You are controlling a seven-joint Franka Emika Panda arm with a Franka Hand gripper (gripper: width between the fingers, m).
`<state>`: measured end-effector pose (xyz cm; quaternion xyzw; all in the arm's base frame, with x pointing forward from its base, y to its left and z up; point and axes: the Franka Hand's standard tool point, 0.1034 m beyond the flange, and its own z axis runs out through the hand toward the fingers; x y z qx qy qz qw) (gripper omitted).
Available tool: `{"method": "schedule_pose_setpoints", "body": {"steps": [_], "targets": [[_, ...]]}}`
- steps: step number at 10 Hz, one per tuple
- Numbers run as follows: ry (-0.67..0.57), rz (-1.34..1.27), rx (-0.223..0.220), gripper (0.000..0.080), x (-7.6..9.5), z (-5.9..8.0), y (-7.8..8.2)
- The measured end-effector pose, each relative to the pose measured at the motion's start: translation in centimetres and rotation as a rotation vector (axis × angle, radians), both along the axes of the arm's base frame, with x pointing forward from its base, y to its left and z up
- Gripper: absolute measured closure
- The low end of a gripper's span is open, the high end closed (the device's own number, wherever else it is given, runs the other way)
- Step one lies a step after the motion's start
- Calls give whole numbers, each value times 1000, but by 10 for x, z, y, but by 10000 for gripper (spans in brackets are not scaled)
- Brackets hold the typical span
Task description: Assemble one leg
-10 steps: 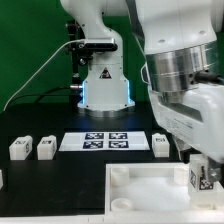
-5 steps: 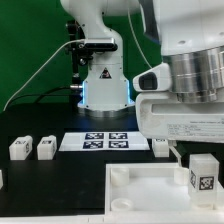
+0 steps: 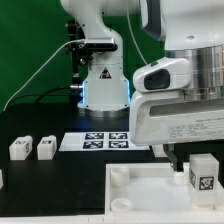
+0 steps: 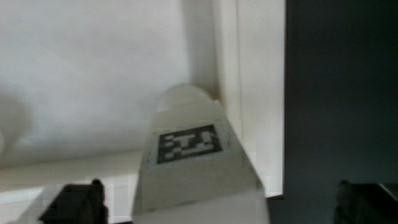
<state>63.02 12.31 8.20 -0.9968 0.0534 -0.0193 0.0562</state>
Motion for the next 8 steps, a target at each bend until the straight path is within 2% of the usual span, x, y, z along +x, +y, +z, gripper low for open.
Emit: {"method": "schedule_pose_setpoints", "body": {"steps": [1,2,3,4,7,8], "targets": [[5,-43,5,286,0,0,0],[10,-83,10,286,0,0,1],[23,-193,18,425,0,0,2],[33,-283,22,489,0,0,1],[76,-623,53,489,1,0,-1],[92,-808,70,489,2,-1,-2]]}}
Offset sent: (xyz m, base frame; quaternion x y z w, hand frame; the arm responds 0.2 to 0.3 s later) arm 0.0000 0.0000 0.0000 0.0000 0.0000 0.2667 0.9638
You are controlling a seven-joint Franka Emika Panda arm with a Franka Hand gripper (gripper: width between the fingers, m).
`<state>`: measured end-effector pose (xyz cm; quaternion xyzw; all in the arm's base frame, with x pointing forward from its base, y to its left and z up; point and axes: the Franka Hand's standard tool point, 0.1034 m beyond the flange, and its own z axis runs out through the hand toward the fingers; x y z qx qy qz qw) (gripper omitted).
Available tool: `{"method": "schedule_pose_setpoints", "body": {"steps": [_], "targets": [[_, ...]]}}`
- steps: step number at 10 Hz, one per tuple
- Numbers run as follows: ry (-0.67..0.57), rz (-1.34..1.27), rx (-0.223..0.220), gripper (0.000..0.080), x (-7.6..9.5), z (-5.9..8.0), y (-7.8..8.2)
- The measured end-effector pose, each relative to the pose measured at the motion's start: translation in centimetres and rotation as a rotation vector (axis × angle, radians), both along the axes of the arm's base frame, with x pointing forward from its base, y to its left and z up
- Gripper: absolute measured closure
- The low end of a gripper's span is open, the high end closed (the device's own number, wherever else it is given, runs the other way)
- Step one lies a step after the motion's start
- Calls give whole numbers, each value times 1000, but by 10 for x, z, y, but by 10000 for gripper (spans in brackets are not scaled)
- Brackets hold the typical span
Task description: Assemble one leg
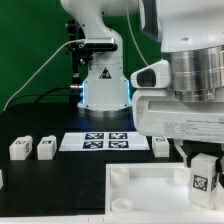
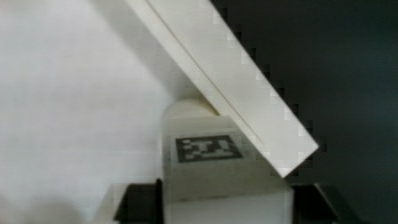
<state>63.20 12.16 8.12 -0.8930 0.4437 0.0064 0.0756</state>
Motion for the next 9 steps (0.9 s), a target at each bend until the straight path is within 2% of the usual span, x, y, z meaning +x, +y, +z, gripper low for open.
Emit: {"method": "schedule_pose_setpoints", "body": {"steps": [2,4,6,7,8,9], "targets": [[28,-372,59,490,0,-2,-2],[61,-582,96,489,0,-2,1],[48,-506,90,490,0,-2,1],[31,-414,83,254,0,-3,-1],[-1,-230,67,254,1,-5,-7],[-33,-51,54,183,2,-4,-10]]}}
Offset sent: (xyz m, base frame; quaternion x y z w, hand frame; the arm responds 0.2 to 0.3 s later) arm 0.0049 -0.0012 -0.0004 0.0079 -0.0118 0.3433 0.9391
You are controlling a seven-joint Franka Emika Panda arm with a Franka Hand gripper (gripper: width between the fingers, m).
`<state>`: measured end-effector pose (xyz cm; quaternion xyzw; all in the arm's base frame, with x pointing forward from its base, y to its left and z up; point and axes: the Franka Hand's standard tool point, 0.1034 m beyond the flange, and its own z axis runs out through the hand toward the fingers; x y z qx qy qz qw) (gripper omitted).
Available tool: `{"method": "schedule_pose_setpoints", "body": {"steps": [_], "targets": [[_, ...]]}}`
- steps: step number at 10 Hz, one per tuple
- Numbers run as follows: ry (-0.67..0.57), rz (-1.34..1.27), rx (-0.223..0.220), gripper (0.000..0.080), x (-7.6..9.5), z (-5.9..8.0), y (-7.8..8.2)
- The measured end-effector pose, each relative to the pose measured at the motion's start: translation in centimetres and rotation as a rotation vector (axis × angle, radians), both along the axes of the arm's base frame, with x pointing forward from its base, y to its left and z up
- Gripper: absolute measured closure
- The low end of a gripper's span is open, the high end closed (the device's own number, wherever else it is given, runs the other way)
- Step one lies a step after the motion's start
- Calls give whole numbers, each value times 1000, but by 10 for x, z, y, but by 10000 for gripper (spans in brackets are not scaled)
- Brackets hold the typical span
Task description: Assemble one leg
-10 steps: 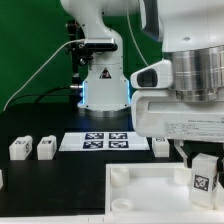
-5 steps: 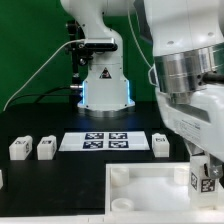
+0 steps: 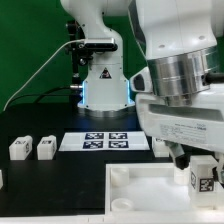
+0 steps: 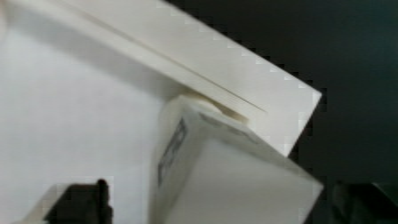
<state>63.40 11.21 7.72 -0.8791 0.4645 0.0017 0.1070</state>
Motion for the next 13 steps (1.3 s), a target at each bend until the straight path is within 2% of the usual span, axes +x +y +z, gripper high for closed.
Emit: {"method": "schedule_pose_setpoints", "body": {"steps": [1,4,5,6,7,9,11,12,13], "targets": [[-28,144,-13,156,0,0,2],[-90,475,-52,151,0,0,1],[-99,616,-83,150,-1,0,3],[-92,828,-140,150,-2,2,8],[-86,943,-163,150,-1,3,11],[-92,895,-160,150,1,2,7],[-82,812,-148,411,1,2,8],[-67,710,-137,411,1,2,9],[-61,667,-136,496,1,2,8]]}}
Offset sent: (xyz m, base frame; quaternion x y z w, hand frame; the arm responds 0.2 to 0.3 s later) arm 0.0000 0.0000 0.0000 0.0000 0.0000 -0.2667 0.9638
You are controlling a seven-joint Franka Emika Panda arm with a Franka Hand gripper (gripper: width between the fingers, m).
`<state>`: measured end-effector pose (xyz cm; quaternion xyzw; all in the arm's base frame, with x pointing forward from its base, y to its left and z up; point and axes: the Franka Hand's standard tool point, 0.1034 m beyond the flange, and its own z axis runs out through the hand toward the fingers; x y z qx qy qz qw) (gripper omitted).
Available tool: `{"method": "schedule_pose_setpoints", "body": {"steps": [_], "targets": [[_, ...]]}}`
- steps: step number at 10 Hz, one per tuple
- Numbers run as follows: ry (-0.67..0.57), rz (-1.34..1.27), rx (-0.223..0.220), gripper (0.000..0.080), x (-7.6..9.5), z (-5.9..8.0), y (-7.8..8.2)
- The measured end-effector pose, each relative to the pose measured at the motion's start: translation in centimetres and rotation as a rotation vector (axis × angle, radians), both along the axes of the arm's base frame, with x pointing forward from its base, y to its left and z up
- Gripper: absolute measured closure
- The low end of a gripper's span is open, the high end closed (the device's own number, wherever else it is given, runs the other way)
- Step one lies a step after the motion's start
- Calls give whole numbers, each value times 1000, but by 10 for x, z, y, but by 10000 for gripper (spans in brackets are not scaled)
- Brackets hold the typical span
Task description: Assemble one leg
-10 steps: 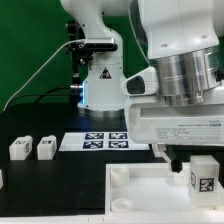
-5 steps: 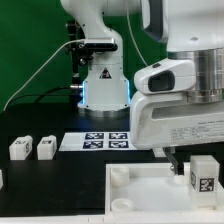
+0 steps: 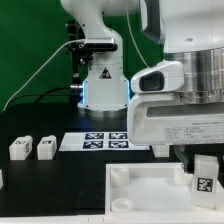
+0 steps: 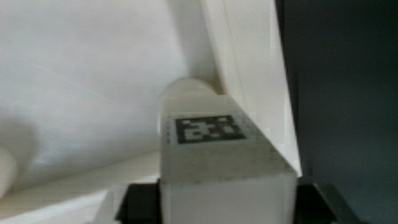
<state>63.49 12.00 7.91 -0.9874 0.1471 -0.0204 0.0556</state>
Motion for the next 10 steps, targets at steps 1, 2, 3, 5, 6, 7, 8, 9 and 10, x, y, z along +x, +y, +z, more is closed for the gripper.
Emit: {"method": "schedule_pose_setpoints", "body": {"steps": [1,2,3,5,6,7,8,9,10], "targets": [[14,-131,7,496,0,0,-1],[30,-284,20,496,0,0,-2],[49,-475,31,496,1,-1,-3],[81,-898,38,496,-2,-2,1],[82,-1064,45,496,-2,-2,5],[96,-1213,71,496,-2,-2,3],[104,-1301,86,496,-1,-2,3],[104,-1299,85,461,-2,-2,4],[100,-1260,82,461,-2,-3,5]]}}
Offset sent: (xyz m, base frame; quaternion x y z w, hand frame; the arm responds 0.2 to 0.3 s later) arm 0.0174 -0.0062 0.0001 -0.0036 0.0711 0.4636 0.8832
